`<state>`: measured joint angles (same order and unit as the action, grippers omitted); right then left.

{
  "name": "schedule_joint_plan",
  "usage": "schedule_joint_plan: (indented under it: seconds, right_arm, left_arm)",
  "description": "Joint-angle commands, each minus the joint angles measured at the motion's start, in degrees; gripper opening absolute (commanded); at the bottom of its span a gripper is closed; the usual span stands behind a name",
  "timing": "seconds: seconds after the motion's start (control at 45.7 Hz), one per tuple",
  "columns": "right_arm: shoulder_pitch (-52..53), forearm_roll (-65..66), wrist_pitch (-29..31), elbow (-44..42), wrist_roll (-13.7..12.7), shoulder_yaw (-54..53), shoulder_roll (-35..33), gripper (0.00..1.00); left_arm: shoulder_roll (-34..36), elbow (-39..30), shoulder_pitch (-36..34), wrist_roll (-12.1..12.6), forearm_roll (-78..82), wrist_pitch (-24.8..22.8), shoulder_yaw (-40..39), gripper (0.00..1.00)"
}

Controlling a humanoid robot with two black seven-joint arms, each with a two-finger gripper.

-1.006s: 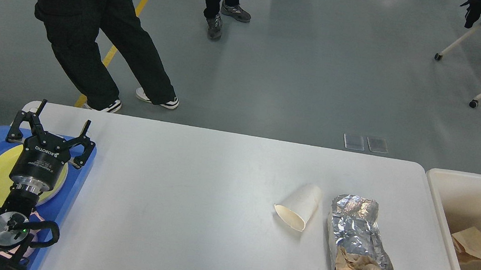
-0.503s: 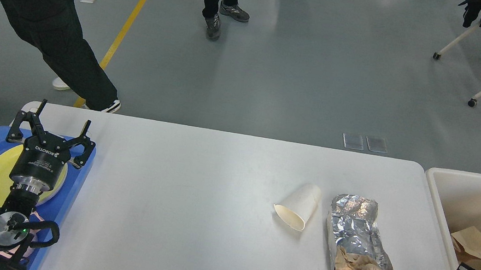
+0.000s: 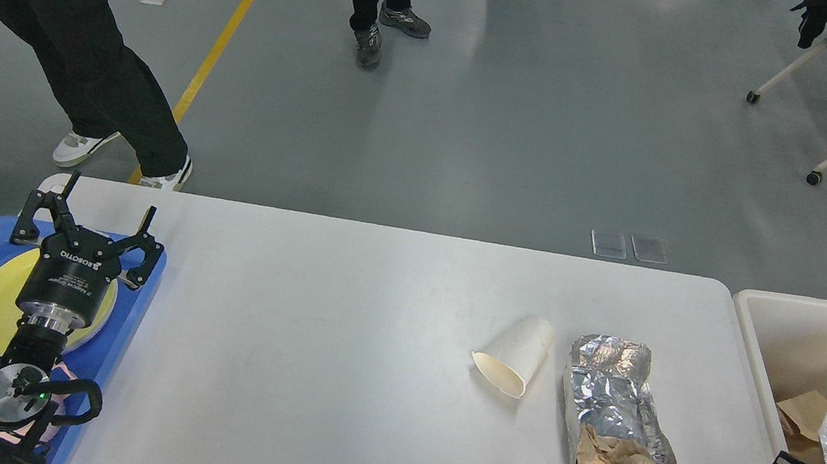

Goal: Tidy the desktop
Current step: 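Lift the crumpled foil and drop it into the white bin, then swing the right gripper over the brown paper under the foil wrapper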

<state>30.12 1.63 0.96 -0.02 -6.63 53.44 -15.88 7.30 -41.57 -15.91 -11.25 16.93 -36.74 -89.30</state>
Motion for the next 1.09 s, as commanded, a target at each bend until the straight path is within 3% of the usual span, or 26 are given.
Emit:
schedule_joint_plan:
  seconds: [0.0, 0.241, 0.372, 0.7, 0.809, 1.006, 1.071]
  right_arm:
    - [0.4, 0.0, -1.6, 0.1, 0.1, 0.1, 0.5, 0.97]
    - [1.0, 0.0, -1.6, 0.9, 0.2, -0.1, -0.4, 0.99]
    - [7.9, 0.1, 1.0, 6.5, -0.1, -0.5, -5.5, 1.0]
    - [36.8, 3.1, 21.2, 33.7, -0.6, 1.7, -17.8, 1.0]
    - [46.4, 8.3, 25.3, 41.0, -4.3, 1.9, -18.0, 1.0]
    - [62.1, 9.5, 36.8, 51.4, -14.2, 2.6, -15.7, 1.0]
    - [67.5, 9.0, 41.0, 54.5, -14.7, 2.6, -14.9, 1.0]
  left_arm:
    - [0.0, 0.0, 0.0, 0.0, -0.1, 0.0, 0.0, 0.96]
    - [0.0, 0.0, 0.0, 0.0, 0.0, 0.0, 0.0, 0.96]
    - [0.0, 0.0, 0.0, 0.0, -0.1, 0.0, 0.0, 0.96]
    - [0.0, 0.0, 0.0, 0.0, 0.0, 0.0, 0.0, 0.96]
    - [0.0, 0.0, 0.0, 0.1, 0.0, 0.0, 0.0, 0.96]
    - [0.0, 0.0, 0.0, 0.0, 0.0, 0.0, 0.0, 0.96]
    - [0.0, 0.0, 0.0, 0.1, 0.0, 0.0, 0.0, 0.96]
